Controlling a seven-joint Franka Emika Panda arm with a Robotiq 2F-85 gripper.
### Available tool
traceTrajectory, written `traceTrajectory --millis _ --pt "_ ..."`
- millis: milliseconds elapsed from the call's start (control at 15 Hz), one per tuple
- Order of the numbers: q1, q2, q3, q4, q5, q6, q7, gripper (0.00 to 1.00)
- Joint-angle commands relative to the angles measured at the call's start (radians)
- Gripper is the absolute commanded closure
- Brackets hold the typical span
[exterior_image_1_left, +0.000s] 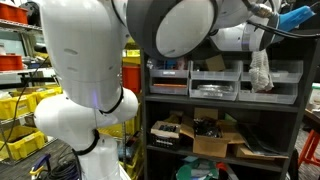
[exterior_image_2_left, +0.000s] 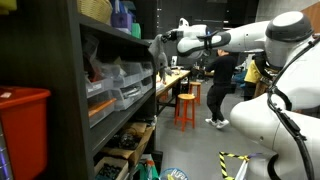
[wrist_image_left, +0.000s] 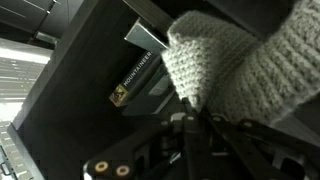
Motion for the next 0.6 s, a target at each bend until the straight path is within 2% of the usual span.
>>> traceTrajectory --millis 0,533 --pt "0.034 -0.028 -0.025 0.060 -0.010 -0.033 0.080 0.99" --pt "0.103 -0.104 -0.065 0.031 -0.023 -0.008 0.153 0.99"
